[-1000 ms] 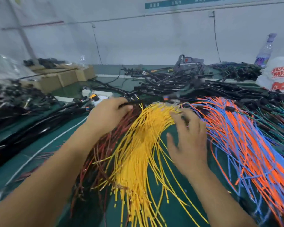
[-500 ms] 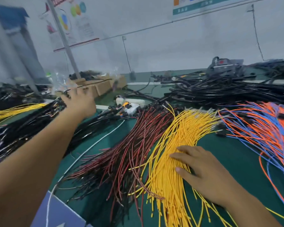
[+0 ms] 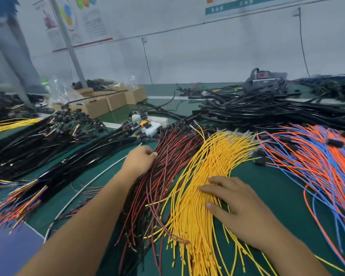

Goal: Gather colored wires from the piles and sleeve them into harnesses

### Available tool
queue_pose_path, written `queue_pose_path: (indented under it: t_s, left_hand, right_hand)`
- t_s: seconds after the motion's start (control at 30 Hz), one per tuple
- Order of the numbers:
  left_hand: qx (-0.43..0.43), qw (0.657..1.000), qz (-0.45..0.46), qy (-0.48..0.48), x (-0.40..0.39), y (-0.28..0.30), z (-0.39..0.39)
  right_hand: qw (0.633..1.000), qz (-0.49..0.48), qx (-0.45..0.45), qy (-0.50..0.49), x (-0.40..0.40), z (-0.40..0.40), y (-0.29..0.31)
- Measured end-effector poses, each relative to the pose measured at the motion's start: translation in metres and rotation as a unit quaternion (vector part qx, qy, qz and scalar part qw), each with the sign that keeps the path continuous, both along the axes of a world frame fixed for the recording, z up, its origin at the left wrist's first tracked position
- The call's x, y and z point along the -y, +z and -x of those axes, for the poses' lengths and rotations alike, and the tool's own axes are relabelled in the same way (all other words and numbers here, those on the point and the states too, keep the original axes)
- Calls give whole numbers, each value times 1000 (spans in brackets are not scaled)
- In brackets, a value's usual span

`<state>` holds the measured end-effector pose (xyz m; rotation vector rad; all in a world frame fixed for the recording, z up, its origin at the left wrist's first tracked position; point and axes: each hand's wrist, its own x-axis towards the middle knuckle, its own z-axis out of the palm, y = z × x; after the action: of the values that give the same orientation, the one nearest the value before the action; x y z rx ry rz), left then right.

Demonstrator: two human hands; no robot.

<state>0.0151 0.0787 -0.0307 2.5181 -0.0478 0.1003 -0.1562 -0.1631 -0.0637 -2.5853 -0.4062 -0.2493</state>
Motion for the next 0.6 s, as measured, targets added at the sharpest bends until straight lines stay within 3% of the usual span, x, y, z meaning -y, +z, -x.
queue_pose_path:
  t_s: [0.13,0.2,0.43,0.53,0.6]
  left_hand:
    - [-2,971,231,53,-9,0,1]
    - [0,958,280,62,-10,2,3]
    - [37,939,328,93,-11,10,0]
    - [115,920,348,139,-11,17,-3]
    - [193,918,300,175,-9,24,1]
  right_hand:
    - [1000,-13,-2,0,1,0,0]
    - [1000,-15,-2,-1,1,0,-1]
    - [999,-36,-8,-7,1,-1,0]
    - [999,-45,-10,-11,1,-1,0]
    - [999,-48,-11,-15,0,-1,1]
